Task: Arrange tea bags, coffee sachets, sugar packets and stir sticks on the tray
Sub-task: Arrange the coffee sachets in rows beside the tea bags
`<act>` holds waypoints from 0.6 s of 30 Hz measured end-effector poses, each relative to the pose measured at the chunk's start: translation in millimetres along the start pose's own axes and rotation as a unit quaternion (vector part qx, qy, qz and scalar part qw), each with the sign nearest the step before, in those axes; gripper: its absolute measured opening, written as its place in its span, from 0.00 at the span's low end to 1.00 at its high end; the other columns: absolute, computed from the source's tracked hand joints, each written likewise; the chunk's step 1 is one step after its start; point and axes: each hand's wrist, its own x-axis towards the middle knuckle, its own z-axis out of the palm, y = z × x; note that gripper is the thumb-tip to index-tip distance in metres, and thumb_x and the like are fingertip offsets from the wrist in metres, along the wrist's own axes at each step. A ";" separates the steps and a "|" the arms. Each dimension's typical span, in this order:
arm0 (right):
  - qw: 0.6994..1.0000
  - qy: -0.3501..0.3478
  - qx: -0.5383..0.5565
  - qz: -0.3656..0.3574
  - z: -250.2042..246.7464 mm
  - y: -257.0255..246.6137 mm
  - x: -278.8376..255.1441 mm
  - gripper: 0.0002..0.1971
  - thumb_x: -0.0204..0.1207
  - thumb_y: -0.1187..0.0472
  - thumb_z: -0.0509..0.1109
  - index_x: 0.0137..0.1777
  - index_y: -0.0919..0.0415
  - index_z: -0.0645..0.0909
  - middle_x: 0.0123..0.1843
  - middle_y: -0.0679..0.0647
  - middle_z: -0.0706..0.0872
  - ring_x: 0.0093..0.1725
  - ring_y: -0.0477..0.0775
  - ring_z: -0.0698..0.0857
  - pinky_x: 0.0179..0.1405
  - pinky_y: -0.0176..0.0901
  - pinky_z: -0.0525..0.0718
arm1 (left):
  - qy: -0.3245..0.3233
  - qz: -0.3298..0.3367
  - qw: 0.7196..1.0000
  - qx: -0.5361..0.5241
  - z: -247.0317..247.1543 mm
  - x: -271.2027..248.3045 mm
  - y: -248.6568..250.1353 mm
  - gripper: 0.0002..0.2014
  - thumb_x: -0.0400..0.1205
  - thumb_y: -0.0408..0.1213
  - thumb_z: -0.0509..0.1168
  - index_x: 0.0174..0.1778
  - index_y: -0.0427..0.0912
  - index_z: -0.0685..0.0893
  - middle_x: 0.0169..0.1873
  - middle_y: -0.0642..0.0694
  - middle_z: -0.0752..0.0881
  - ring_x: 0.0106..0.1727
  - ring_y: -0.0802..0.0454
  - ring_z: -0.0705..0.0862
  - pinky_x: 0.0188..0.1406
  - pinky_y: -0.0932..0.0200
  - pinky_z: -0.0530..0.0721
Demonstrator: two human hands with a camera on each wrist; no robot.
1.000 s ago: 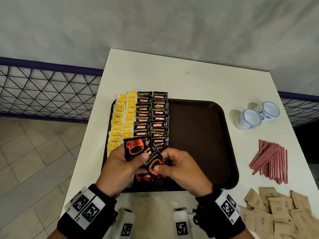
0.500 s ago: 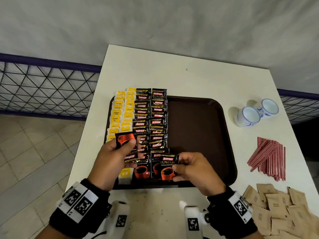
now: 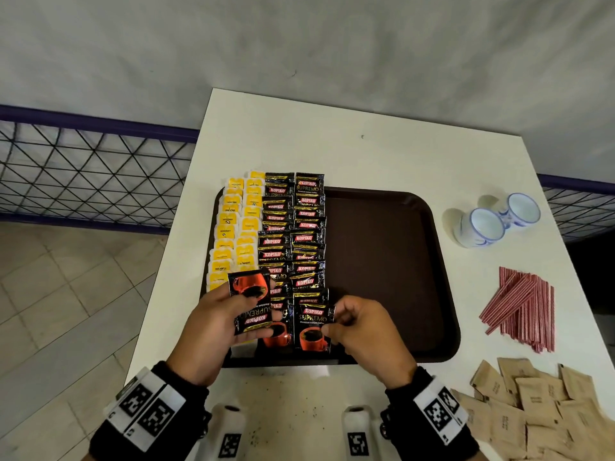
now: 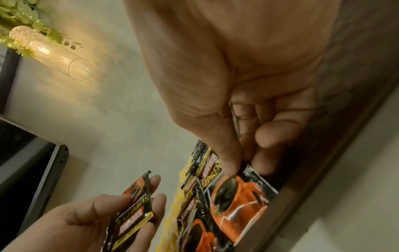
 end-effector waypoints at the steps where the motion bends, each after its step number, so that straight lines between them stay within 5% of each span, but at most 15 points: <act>1: 1.000 0.009 -0.009 0.000 0.7 -0.1 0.4 0.11 0.71 0.65 0.81 0.36 0.52 0.82 0.32 0.56 0.87 0.28 0.45 0.82 0.30 0.43 0.80 | -0.001 -0.001 1.000 0.006 1.0 -0.6 -0.6 0.14 0.85 0.22 0.60 0.59 0.37 0.87 0.50 0.38 0.93 0.47 0.32 0.93 0.52 0.33 0.91; 6: 0.998 0.045 -0.047 0.004 0.3 -4.5 -1.9 0.10 0.70 0.59 0.83 0.42 0.51 0.82 0.36 0.50 0.87 0.31 0.39 0.82 0.32 0.31 0.80 | -0.007 0.034 0.996 0.088 1.4 -1.7 -5.9 0.13 0.83 0.25 0.69 0.58 0.44 0.90 0.54 0.43 0.92 0.56 0.42 0.92 0.45 0.38 0.93; 10: 0.995 0.088 -0.047 -0.014 -5.3 -12.9 -8.1 0.09 0.73 0.57 0.81 0.45 0.49 0.82 0.36 0.48 0.85 0.34 0.35 0.83 0.34 0.28 0.79 | -0.026 0.058 0.991 0.118 3.1 -4.6 -4.2 0.12 0.80 0.25 0.72 0.55 0.44 0.89 0.51 0.45 0.94 0.53 0.43 0.93 0.43 0.41 0.93; 14: 0.989 0.077 -0.009 -0.129 -8.0 -34.8 -16.4 0.15 0.76 0.61 0.78 0.59 0.44 0.85 0.46 0.44 0.86 0.44 0.41 0.84 0.45 0.28 0.79 | -0.042 0.085 0.981 0.167 5.4 -6.0 -4.3 0.11 0.78 0.27 0.75 0.51 0.48 0.91 0.48 0.48 0.94 0.44 0.42 0.92 0.35 0.50 0.89; 16: 0.979 0.018 -0.028 -0.203 -6.7 -46.2 -17.5 0.26 0.76 0.62 0.77 0.72 0.40 0.80 0.57 0.39 0.84 0.50 0.44 0.84 0.52 0.28 0.79 | -0.070 0.107 0.970 0.206 7.1 -6.2 -2.9 0.14 0.77 0.26 0.77 0.49 0.52 0.93 0.47 0.49 0.95 0.47 0.48 0.93 0.46 0.49 0.90; 18: 0.965 -0.044 -0.046 -0.256 -0.8 -52.9 -15.1 0.29 0.75 0.66 0.76 0.74 0.42 0.80 0.62 0.36 0.82 0.58 0.42 0.83 0.60 0.30 0.79 | -0.101 0.117 0.959 0.238 10.0 -8.2 -0.1 0.16 0.75 0.27 0.79 0.48 0.56 0.94 0.46 0.50 0.95 0.50 0.51 0.93 0.55 0.48 0.89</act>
